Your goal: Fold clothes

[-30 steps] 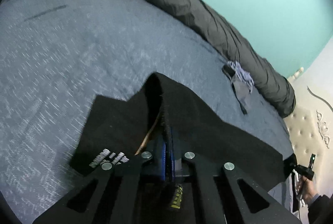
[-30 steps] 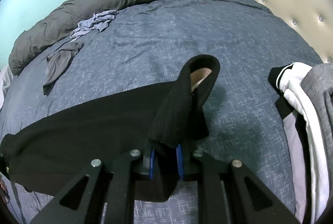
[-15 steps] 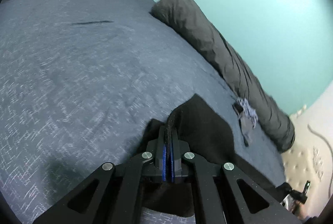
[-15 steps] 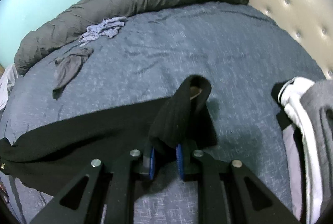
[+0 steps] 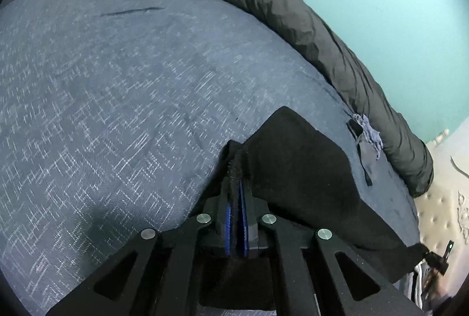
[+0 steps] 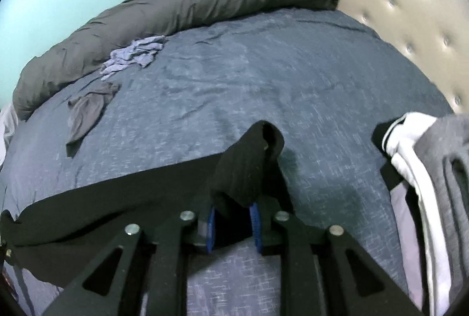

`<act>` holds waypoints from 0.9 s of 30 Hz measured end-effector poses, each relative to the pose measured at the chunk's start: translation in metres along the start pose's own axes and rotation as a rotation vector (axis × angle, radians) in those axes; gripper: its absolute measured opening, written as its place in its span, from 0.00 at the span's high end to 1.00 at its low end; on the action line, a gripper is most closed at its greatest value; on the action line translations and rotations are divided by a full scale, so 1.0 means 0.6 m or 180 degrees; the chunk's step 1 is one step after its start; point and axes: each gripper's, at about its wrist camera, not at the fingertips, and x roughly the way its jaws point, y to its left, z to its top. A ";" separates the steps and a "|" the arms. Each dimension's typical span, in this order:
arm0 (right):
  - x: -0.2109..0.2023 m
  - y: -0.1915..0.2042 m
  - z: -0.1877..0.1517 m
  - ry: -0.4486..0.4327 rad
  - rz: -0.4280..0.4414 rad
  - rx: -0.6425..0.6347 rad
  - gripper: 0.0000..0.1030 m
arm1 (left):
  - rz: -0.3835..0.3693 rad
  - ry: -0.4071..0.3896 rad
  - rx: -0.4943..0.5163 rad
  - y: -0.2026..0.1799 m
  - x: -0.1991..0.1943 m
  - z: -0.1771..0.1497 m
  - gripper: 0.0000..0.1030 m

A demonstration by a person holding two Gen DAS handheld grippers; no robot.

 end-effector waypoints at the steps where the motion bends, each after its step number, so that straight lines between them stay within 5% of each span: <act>1: 0.007 -0.008 -0.003 0.0026 0.0046 0.0050 0.69 | 0.0015 0.0007 -0.0010 0.000 0.003 0.000 0.94; 7: 0.049 -0.050 -0.026 0.0178 0.0158 0.0272 0.66 | 0.0102 -0.0035 0.0072 -0.010 0.006 0.000 0.94; 9: 0.049 -0.050 -0.031 0.0156 0.0146 0.0220 0.84 | 0.0136 -0.0041 0.0100 -0.012 0.008 -0.001 0.94; 10: 0.048 -0.049 -0.033 0.0143 0.0136 0.0188 0.84 | 0.0161 -0.0049 0.0121 -0.014 0.008 -0.001 0.94; 20: -0.079 -0.022 0.074 -0.0784 0.0192 -0.0067 0.92 | 0.0169 -0.0260 0.0070 -0.016 -0.015 0.006 0.96; 25: -0.107 -0.045 0.099 -0.1117 0.0171 0.0048 0.92 | 0.0162 -0.0321 0.0061 -0.019 -0.020 0.008 0.96; 27: -0.084 -0.054 0.091 -0.0991 0.0092 0.0092 0.92 | 0.0175 -0.0306 0.0046 -0.017 -0.018 0.006 0.96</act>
